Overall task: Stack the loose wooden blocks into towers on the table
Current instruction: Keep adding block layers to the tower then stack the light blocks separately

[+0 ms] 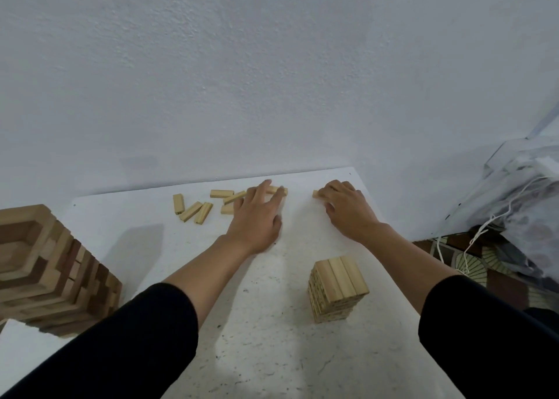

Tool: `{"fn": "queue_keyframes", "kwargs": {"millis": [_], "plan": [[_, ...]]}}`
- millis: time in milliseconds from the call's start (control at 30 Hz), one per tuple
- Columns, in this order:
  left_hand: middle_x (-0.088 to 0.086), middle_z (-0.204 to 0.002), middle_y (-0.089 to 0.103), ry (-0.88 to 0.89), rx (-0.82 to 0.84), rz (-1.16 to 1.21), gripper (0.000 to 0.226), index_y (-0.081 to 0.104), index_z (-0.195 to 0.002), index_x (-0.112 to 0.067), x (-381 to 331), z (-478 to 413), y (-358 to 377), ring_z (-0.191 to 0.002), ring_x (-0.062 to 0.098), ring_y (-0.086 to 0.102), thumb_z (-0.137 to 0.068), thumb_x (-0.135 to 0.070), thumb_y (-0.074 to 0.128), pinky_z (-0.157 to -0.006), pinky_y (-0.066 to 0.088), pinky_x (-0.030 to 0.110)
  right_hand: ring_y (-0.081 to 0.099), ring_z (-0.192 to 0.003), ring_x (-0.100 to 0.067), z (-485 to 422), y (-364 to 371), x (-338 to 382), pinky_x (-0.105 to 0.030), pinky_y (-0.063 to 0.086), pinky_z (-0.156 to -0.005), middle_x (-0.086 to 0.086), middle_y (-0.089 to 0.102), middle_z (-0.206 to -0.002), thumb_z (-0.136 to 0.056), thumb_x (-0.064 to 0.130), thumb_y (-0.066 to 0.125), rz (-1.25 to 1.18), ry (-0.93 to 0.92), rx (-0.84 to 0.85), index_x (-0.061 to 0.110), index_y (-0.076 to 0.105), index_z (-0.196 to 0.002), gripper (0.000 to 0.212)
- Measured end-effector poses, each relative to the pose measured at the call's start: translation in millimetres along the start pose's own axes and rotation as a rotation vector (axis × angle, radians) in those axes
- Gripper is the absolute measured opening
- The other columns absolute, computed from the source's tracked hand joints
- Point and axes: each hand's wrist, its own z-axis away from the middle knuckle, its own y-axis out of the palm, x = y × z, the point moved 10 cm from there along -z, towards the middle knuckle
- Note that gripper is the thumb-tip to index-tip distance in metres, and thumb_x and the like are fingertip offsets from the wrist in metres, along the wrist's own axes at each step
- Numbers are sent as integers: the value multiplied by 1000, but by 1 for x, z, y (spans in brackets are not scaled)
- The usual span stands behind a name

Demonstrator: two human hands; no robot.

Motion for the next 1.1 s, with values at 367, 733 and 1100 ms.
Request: {"fn": "queue_keyframes", "kwargs": {"millis": [367, 733, 1100], "plan": [[-5, -170, 0, 75, 126, -24, 60, 7, -161, -21, -2, 22, 25, -156, 13, -5, -108, -44, 21, -117, 3, 64, 62, -85, -20, 16, -23, -9, -24, 52, -67, -2, 63, -95, -93, 14, 67, -398, 225, -36, 17, 67, -95, 4], [-20, -163, 23, 37, 49, 70, 50, 33, -155, -36, 36, 123, 2, -151, -1, 14, -105, -41, 35, -115, 0, 47, 71, -88, -17, 36, -63, 110, -34, 56, -83, 4, 73, -99, -90, 18, 72, -550, 68, 366, 17, 71, -108, 19], [-28, -146, 45, -17, -106, 403, 33, 63, -134, -35, 79, 222, -17, -143, -16, 21, -102, -30, 56, -123, 12, 42, 62, -83, -7, 81, -38, 237, -24, 53, -77, 4, 68, -99, -94, 11, 60, -256, -215, 386, 20, 68, -114, 23]]}}
